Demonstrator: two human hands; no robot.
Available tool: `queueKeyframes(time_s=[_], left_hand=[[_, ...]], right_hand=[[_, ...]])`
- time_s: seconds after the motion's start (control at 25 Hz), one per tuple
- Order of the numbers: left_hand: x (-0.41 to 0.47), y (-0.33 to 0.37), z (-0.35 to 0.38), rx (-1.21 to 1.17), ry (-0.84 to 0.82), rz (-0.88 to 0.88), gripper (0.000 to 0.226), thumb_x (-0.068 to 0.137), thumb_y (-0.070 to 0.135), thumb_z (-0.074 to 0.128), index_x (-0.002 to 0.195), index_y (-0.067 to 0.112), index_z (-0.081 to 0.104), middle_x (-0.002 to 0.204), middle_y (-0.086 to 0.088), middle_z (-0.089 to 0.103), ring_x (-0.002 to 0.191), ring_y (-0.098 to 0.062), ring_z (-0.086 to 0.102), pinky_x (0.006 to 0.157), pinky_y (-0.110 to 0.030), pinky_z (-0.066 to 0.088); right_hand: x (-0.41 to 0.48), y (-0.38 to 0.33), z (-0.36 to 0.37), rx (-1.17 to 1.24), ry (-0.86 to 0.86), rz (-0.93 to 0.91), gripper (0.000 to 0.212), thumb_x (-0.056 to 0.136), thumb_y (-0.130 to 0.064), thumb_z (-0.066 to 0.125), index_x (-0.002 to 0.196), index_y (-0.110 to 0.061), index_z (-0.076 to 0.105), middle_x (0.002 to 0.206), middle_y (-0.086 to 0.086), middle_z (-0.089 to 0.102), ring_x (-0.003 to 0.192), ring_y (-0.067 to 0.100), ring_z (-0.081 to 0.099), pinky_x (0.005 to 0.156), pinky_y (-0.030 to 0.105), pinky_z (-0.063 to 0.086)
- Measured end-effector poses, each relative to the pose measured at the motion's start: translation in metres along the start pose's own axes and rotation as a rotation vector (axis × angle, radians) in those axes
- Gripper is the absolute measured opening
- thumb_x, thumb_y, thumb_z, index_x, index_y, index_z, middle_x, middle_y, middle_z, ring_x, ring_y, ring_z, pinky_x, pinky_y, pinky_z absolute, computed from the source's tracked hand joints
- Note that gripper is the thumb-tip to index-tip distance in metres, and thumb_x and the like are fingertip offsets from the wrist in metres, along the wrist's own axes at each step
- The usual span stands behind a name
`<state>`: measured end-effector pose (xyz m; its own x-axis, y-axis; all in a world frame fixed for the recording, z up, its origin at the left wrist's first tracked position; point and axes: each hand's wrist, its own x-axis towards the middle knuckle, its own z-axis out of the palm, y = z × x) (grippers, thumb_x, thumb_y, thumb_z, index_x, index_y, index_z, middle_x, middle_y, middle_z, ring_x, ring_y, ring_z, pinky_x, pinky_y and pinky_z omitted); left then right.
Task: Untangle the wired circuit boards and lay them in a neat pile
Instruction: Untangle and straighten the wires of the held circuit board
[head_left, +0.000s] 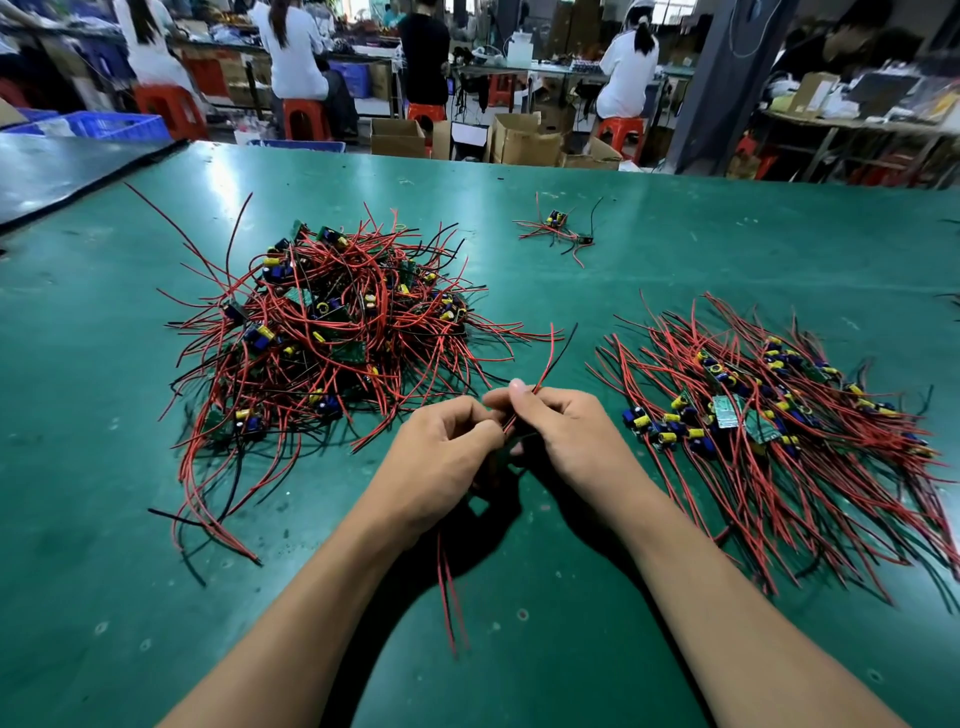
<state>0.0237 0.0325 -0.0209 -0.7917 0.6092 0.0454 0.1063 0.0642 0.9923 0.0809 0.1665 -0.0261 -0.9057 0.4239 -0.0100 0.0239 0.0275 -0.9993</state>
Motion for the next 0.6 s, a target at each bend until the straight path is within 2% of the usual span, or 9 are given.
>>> queueKeyframes(time_s=[0.12,0.28,0.36,0.44,0.52,0.6], left_hand=[[-0.001,0.0,-0.001,0.031,-0.014,-0.007,0.015,0.083,0.002,0.059,0.068,0.001,0.058,0.055,-0.007,0.059,0.049,-0.019,0.054,0.049,-0.023,0.042],[-0.002,0.001,-0.002,0.034,-0.034,-0.013,0.012,0.082,0.004,0.06,0.071,-0.002,0.061,0.053,-0.009,0.059,0.048,-0.019,0.052,0.048,-0.021,0.042],[-0.003,0.0,-0.002,0.028,-0.019,-0.008,0.014,0.084,0.005,0.06,0.07,0.0,0.063,0.053,-0.009,0.061,0.048,-0.019,0.054,0.051,-0.024,0.042],[-0.005,-0.001,-0.001,-0.013,-0.021,0.012,0.017,0.089,0.006,0.062,0.073,0.005,0.068,0.057,-0.006,0.065,0.05,-0.018,0.055,0.055,-0.028,0.043],[-0.006,-0.001,-0.001,-0.011,-0.039,0.04,0.019,0.093,0.009,0.062,0.078,0.009,0.074,0.062,0.004,0.068,0.055,-0.012,0.056,0.058,-0.028,0.045],[-0.005,-0.002,-0.002,0.032,-0.033,0.052,0.021,0.092,0.009,0.061,0.076,0.01,0.073,0.062,0.005,0.066,0.057,-0.013,0.056,0.061,-0.032,0.046]], right_hand=[[0.002,-0.003,0.0,0.098,0.113,0.0,0.031,0.104,-0.024,0.052,0.088,-0.01,0.074,0.075,0.002,0.072,0.06,0.009,0.062,0.053,0.019,0.051],[0.005,-0.006,-0.004,0.225,0.252,0.048,0.034,0.104,-0.026,0.052,0.084,-0.009,0.073,0.069,0.0,0.07,0.053,0.008,0.061,0.05,0.021,0.052],[0.003,-0.007,0.001,0.284,0.216,0.084,0.037,0.104,-0.031,0.052,0.083,-0.008,0.072,0.069,0.003,0.071,0.055,0.011,0.064,0.053,0.022,0.054],[-0.002,-0.005,0.005,0.237,0.098,0.105,0.038,0.101,-0.037,0.055,0.088,-0.007,0.075,0.079,0.008,0.074,0.065,0.014,0.067,0.063,0.023,0.056],[-0.01,-0.001,0.008,0.153,-0.027,0.098,0.035,0.098,-0.037,0.061,0.096,-0.005,0.077,0.093,0.019,0.076,0.079,0.022,0.069,0.077,0.033,0.055],[-0.015,0.0,0.011,0.116,-0.046,0.086,0.032,0.097,-0.036,0.064,0.097,-0.007,0.078,0.096,0.024,0.075,0.083,0.027,0.067,0.082,0.042,0.052]])
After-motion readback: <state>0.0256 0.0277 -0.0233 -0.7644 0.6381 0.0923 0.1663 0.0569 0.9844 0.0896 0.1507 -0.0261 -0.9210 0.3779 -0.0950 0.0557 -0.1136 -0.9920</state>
